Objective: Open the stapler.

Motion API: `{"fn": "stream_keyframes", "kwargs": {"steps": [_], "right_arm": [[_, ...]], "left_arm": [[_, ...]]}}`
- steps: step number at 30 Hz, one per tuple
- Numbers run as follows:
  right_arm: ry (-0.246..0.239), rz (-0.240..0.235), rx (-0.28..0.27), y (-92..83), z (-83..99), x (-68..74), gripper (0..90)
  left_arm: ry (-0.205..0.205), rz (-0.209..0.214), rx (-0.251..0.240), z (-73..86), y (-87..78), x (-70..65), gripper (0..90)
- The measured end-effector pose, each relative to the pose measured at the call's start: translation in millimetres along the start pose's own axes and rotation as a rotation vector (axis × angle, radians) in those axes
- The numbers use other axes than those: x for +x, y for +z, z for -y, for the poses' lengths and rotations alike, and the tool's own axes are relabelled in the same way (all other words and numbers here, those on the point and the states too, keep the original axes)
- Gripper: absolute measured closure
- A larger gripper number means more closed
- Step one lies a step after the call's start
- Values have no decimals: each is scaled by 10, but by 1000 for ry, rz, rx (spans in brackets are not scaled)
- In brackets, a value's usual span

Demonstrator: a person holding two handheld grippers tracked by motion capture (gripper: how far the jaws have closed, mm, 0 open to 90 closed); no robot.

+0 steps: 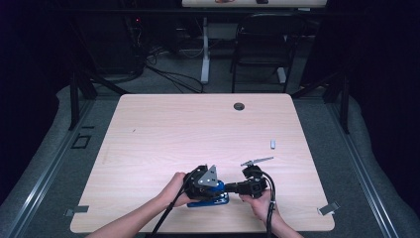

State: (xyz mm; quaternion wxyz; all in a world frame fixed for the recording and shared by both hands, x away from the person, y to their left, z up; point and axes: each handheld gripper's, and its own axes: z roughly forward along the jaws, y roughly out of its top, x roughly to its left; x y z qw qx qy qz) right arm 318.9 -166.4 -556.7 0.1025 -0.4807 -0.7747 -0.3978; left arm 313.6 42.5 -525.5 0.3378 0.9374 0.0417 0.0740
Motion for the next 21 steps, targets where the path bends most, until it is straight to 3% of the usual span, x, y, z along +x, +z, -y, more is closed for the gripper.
{"fn": "stream_keyframes", "kwargs": {"steps": [7,8,10,15,16,21], "right_arm": [[2,-2,-2,-10,-2,2,841],[0,0,0,-10,-2,4,841],[-6,10,5,-5,-1,12,844],[-24,41,12,41,24,10,846],[-47,65,16,42,19,44,847],[-75,89,20,47,14,80,847]], "left_arm": [[7,-3,25,-25,51,-3,649],[11,17,38,-32,45,5,649],[9,-3,23,-25,46,-6,651],[3,-3,-15,13,-80,7,650],[-1,-15,-33,33,-129,-5,649],[0,-42,-53,69,-233,-31,645]]}}
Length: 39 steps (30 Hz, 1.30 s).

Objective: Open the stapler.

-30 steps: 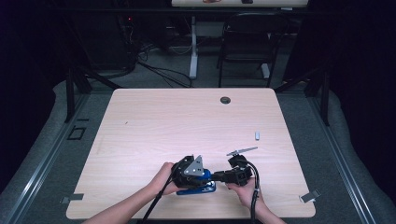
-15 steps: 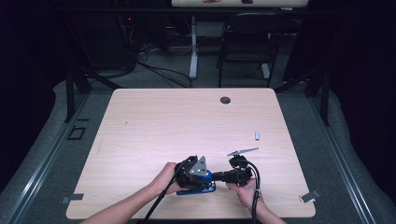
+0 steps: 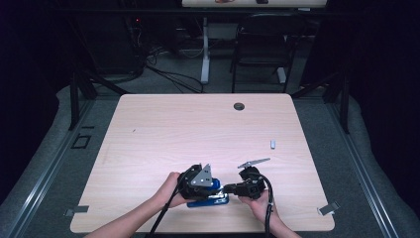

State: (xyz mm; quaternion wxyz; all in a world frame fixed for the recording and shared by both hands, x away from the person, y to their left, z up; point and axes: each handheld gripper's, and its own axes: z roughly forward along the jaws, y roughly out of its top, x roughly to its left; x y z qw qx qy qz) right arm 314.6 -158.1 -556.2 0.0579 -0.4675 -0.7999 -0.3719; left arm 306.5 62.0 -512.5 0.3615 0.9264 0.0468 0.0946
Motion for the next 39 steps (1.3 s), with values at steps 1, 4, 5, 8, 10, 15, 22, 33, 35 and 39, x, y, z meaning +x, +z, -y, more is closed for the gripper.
{"fn": "stream_keyframes", "kwargs": {"steps": [1,4,5,8,10,15,22,33,35,39], "right_arm": [[-7,6,1,0,-2,8,846],[-35,26,10,1,-10,37,846],[-35,26,10,1,-10,37,846],[-58,32,11,4,-17,51,846],[-96,51,21,9,-34,82,845],[-150,63,46,10,-63,103,846],[-181,71,69,14,-95,112,845],[-167,65,60,17,-87,103,846],[-175,69,69,13,-93,105,846],[-171,76,70,13,-91,118,847]], "left_arm": [[3,-5,0,4,-18,-4,644],[13,-16,-2,15,-58,-15,641],[13,-16,-2,15,-58,-15,640],[37,-20,15,4,-79,-22,638],[45,-21,39,-20,-84,-26,633],[39,-11,60,-43,-87,-9,634],[20,3,74,-76,-4,10,641],[46,-39,71,-55,-78,-38,632],[43,-44,66,-42,-108,-36,632],[26,-44,47,7,-185,-32,632]]}}
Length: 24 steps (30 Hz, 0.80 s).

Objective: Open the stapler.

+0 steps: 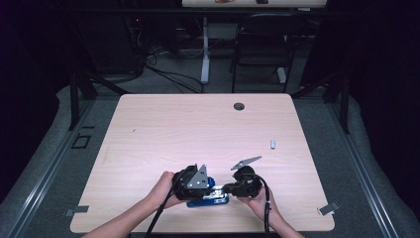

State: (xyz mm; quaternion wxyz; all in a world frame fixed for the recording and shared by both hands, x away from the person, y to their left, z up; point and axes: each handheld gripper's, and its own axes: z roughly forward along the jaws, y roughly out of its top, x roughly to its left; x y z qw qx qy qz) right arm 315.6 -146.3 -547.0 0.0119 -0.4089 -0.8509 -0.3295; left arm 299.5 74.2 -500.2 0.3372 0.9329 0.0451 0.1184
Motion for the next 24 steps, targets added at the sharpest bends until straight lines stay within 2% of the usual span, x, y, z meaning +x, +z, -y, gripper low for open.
{"fn": "stream_keyframes", "kwargs": {"steps": [8,12,14,19,24], "right_arm": [[3,-4,-2,1,-2,8,847],[-1,12,5,-2,-3,7,847],[-3,5,7,-5,-3,6,847],[-4,11,12,-9,-5,12,847],[-4,11,7,-7,1,12,847]], "left_arm": [[-40,15,-13,122,-177,32,634],[-89,29,-33,225,-268,54,636],[-98,35,-38,259,-300,57,640],[-101,34,-54,284,-303,45,644],[-147,43,-70,360,-347,56,647]]}}
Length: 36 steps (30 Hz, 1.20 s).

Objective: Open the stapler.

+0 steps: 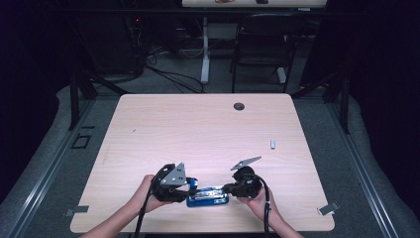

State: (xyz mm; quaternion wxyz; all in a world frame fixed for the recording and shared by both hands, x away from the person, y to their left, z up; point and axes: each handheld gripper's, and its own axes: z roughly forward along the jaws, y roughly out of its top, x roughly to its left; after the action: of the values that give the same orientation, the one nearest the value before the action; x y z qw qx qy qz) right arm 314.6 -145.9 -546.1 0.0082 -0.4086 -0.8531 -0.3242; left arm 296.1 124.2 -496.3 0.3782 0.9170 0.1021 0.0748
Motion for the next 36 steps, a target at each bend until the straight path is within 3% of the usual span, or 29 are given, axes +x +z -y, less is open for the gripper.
{"fn": "stream_keyframes", "kwargs": {"steps": [8,9,10,11,16,19,25,33,36], "right_arm": [[-5,5,0,0,-1,6,848],[-5,5,-3,3,0,7,848],[-9,6,-1,0,2,2,848],[-9,6,-1,0,2,2,848],[11,-4,-5,3,2,-6,848],[8,1,4,2,-11,0,849],[18,1,1,2,-7,3,848],[26,-7,8,-5,-10,-11,847],[25,-3,8,-1,-17,-5,847]], "left_arm": [[-41,20,-15,93,-57,31,649],[-39,21,-4,92,-62,31,650],[-8,18,19,94,-76,22,651],[-14,19,25,113,-94,25,651],[-66,25,37,387,-199,62,643],[-43,19,28,347,-184,52,643],[-52,27,21,392,-191,56,646],[-38,34,60,487,-206,79,647],[-58,47,62,552,-207,111,648]]}}
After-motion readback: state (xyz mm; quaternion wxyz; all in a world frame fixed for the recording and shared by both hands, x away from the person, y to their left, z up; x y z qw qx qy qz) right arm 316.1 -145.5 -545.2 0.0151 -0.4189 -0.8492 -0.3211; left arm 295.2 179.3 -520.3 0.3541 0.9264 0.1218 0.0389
